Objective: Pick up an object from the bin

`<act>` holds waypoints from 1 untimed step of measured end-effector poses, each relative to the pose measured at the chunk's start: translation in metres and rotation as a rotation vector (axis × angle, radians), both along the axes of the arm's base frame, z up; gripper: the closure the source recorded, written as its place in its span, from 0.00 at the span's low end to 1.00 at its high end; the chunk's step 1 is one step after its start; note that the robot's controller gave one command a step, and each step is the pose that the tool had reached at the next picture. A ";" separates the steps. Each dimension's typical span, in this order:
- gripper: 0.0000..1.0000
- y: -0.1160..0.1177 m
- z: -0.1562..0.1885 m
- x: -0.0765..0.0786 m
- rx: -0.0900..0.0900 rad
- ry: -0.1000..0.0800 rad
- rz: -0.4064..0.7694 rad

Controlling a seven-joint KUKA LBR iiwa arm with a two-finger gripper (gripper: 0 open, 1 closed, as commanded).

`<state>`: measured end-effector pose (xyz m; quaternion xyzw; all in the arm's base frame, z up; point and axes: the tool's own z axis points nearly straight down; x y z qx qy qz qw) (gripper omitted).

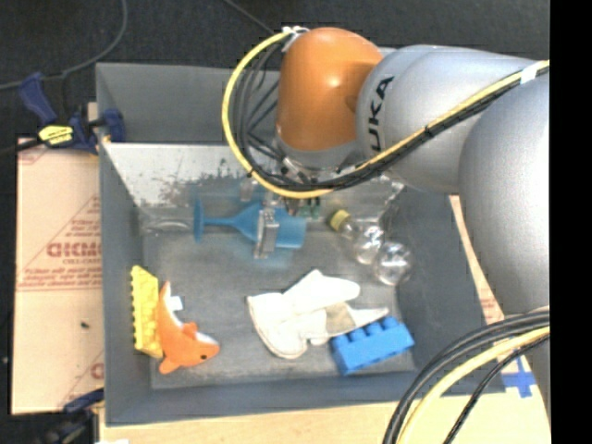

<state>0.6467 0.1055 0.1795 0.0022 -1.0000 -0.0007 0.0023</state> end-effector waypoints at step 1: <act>0.00 0.000 0.005 0.002 0.001 -0.009 -0.003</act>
Offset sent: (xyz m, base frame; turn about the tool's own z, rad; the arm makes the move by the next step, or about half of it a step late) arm -0.0045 -0.0583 -0.1095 0.1154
